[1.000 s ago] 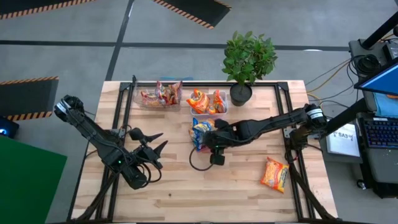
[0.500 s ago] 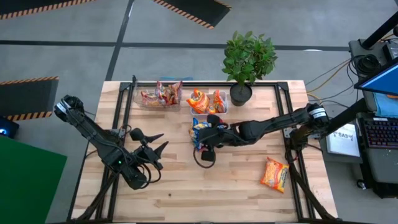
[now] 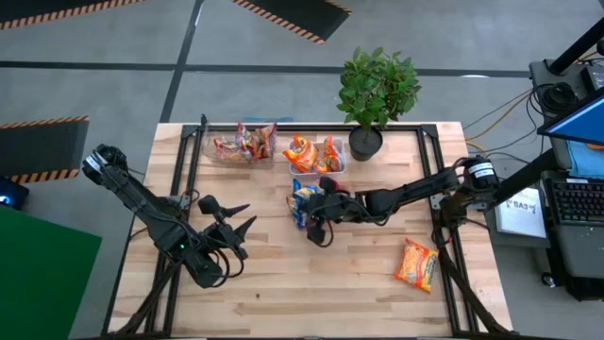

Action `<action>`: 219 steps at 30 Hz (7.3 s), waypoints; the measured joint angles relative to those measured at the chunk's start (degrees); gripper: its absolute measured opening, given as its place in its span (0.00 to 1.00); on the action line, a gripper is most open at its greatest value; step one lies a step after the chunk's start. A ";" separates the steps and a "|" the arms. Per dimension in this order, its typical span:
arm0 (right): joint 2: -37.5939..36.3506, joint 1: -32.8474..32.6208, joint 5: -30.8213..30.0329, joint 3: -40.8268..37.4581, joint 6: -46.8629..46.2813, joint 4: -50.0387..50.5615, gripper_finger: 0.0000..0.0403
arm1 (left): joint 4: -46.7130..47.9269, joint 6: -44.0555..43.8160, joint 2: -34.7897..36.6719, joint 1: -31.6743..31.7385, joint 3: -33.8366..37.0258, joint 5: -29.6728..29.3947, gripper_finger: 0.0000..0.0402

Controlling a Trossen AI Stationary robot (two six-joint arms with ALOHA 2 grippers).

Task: Sort Maruchan noodles
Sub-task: Adjust the blue noodle packs in the red bin, then put the orange noodle pack into the white bin

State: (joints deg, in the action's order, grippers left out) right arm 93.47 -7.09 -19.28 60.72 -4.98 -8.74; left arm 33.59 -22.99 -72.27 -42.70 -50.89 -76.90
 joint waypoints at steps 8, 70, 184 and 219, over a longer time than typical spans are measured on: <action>0.33 0.17 0.24 -9.14 -6.50 -11.99 0.02 | -0.78 1.46 0.00 0.00 0.00 -0.02 0.39; 4.87 -0.20 -5.31 -12.36 -13.61 -29.88 0.02 | -16.18 2.41 -4.85 1.95 0.02 5.92 0.31; -3.98 -20.29 16.30 -7.68 -57.04 18.55 0.36 | -44.75 -11.68 -33.08 -3.26 0.02 37.15 0.25; 16.80 -15.53 17.61 -7.79 -51.38 -24.48 0.76 | -43.96 -21.05 -39.82 -2.68 -0.03 35.40 0.19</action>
State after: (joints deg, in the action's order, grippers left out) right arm 110.27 -22.61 -1.67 52.93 -56.36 -33.22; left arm -10.37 -44.04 -112.09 -45.38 -50.93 -41.50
